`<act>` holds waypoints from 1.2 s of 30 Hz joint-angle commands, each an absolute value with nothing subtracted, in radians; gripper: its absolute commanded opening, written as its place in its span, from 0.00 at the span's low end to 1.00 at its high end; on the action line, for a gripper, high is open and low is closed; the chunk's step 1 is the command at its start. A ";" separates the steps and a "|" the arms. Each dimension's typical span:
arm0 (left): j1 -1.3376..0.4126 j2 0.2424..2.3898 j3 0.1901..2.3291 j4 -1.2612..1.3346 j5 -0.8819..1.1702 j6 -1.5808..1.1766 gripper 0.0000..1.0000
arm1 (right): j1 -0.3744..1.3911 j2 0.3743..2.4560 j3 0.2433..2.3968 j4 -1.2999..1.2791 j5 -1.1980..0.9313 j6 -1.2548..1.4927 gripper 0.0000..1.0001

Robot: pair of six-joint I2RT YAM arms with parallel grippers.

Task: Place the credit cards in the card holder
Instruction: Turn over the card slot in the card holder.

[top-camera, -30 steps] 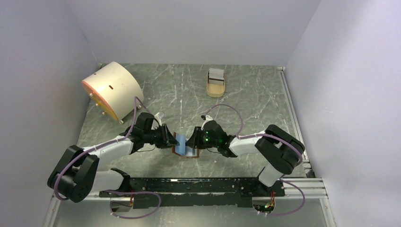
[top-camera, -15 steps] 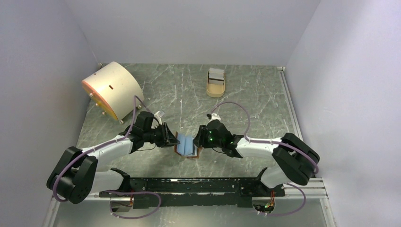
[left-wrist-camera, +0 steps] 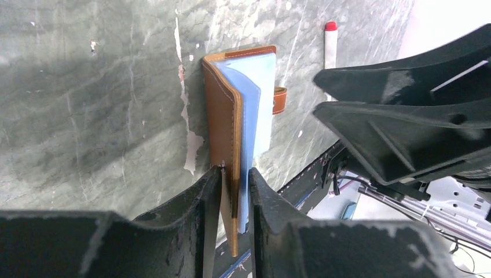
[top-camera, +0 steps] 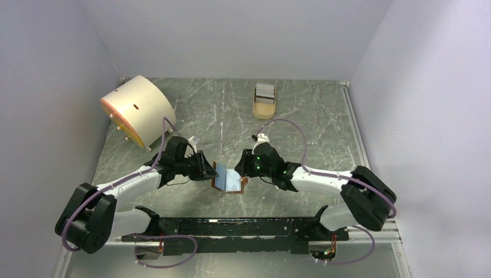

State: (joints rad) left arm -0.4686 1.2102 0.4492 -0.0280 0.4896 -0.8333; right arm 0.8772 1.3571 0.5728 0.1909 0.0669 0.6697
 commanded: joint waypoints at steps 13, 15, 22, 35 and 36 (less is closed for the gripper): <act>-0.454 1.173 0.442 0.009 0.529 -0.855 0.34 | 0.961 1.656 0.704 0.395 -0.150 0.726 0.36; -0.454 1.181 0.437 0.004 0.518 -0.848 0.34 | 0.959 1.633 0.691 0.375 -0.131 0.708 0.39; -0.454 1.204 0.494 -0.114 0.425 -0.772 0.33 | 0.923 1.495 0.706 0.149 0.059 0.585 0.50; -0.454 1.190 0.525 -0.170 0.443 -0.715 0.12 | 0.512 1.528 1.041 -0.110 0.147 0.156 0.63; -0.454 1.184 0.525 -0.167 0.455 -0.712 0.13 | 0.475 1.554 1.078 -0.122 0.144 0.129 0.63</act>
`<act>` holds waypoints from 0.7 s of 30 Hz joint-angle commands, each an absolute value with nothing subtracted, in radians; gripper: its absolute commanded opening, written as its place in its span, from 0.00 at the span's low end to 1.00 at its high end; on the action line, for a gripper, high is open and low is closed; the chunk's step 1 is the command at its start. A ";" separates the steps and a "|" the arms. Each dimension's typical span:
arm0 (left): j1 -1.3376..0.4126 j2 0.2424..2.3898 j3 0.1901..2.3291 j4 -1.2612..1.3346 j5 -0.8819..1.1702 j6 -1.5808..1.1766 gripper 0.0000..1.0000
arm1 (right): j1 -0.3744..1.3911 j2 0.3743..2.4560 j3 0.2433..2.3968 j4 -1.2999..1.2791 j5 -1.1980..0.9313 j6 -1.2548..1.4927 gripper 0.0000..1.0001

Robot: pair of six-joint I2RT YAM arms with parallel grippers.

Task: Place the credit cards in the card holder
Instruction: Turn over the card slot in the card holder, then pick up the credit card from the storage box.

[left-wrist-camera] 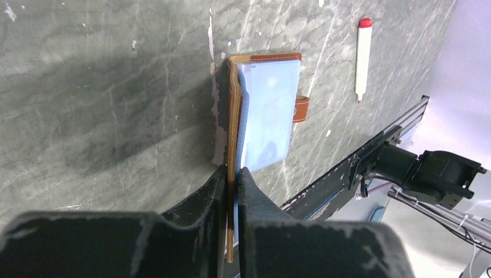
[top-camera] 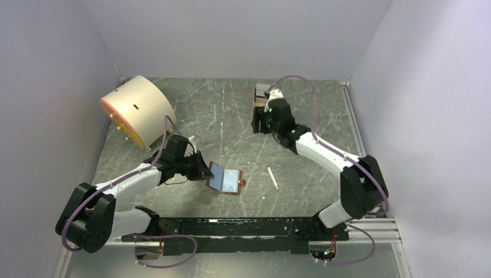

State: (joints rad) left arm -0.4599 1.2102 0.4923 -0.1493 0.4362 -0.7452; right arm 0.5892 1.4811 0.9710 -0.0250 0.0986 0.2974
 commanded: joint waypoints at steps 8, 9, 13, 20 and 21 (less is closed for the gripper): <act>-0.454 1.211 0.563 -0.168 0.548 -0.689 0.15 | 0.318 1.731 1.246 -0.037 0.011 -0.252 0.63; -0.454 1.214 0.562 -0.153 0.566 -0.694 0.15 | 0.312 1.747 1.269 -0.062 -0.035 -0.313 0.63; -0.453 1.231 0.538 -0.091 0.570 -0.718 0.17 | 0.303 1.824 1.343 -0.058 -0.059 -0.473 0.64; -0.453 1.336 0.539 -0.030 0.575 -0.708 0.17 | 0.276 1.966 1.489 -0.053 -0.142 -0.678 0.66; -0.454 1.343 0.546 -0.037 0.569 -0.700 0.16 | 0.274 1.982 1.490 -0.034 -0.155 -0.710 0.66</act>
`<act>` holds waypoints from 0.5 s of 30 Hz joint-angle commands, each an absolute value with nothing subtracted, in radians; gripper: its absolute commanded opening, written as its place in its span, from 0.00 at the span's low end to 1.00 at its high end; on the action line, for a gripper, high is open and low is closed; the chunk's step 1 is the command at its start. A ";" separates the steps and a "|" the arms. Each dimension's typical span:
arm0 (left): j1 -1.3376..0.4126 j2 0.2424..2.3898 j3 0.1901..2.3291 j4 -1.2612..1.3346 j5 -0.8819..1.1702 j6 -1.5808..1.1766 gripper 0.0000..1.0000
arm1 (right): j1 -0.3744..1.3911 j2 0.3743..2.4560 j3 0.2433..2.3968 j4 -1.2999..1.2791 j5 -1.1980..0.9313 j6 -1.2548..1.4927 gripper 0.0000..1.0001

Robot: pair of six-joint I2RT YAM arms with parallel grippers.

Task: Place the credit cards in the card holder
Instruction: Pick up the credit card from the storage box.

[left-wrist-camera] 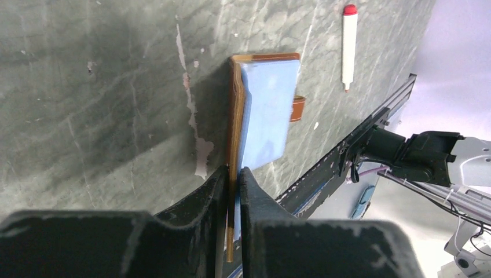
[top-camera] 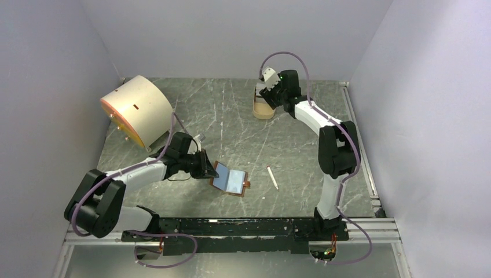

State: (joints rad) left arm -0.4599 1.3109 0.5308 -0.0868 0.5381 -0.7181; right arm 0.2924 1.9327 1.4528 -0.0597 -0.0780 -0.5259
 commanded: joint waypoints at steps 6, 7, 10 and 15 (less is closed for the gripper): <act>-0.452 1.355 0.539 -0.005 0.579 -0.717 0.17 | 0.268 2.053 1.492 0.046 -0.201 -0.930 0.69; -0.453 1.359 0.540 0.000 0.594 -0.720 0.17 | 0.266 2.067 1.496 0.055 -0.208 -0.950 0.69; -0.453 1.364 0.546 0.007 0.638 -0.720 0.17 | 0.263 2.106 1.525 0.046 -0.242 -1.000 0.70; -0.453 1.345 0.550 0.011 0.642 -0.730 0.18 | 0.264 2.154 1.531 0.091 -0.253 -1.055 0.70</act>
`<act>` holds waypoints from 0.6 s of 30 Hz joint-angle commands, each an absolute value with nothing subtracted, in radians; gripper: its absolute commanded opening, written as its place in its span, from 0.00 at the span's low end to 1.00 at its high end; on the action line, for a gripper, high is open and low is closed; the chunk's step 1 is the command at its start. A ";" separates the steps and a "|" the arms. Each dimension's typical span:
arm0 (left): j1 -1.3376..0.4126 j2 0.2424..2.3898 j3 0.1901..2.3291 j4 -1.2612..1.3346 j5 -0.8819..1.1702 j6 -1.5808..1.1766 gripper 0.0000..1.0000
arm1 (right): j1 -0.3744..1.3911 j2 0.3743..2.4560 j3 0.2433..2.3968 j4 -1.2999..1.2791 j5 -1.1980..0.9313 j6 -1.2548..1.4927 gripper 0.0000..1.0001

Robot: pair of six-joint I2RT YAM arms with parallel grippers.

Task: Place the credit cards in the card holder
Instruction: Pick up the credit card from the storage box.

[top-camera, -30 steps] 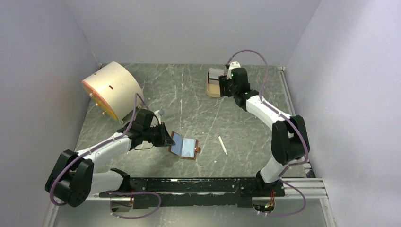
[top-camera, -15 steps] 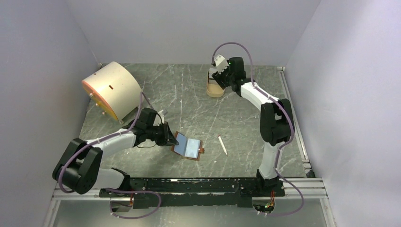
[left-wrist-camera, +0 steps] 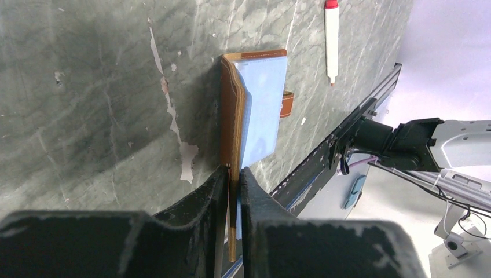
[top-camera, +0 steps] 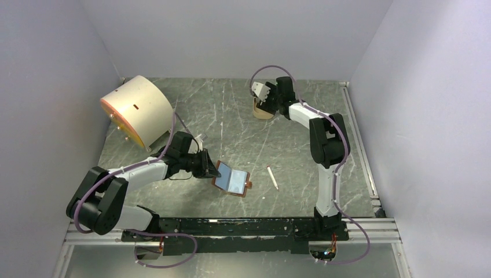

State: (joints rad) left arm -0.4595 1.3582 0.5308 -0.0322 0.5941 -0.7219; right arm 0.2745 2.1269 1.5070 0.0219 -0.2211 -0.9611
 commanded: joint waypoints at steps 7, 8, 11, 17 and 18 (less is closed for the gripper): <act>-0.451 1.359 0.557 0.010 0.648 -0.720 0.18 | 0.265 2.189 1.511 0.153 -0.232 -1.142 0.70; -0.451 1.362 0.555 0.011 0.651 -0.718 0.19 | 0.266 2.196 1.514 0.157 -0.230 -1.150 0.70; -0.450 1.370 0.554 0.025 0.666 -0.721 0.20 | 0.266 2.212 1.534 0.161 -0.220 -1.159 0.70; -0.449 1.355 0.559 0.008 0.653 -0.711 0.21 | 0.271 2.245 1.567 0.184 -0.263 -1.184 0.69; -0.449 1.355 0.556 0.011 0.657 -0.710 0.21 | 0.274 2.248 1.573 0.182 -0.266 -1.185 0.69</act>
State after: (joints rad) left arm -0.4580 1.3632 0.5312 -0.0219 0.6250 -0.7216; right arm 0.2741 2.2196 1.5391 0.1398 -0.2375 -1.1477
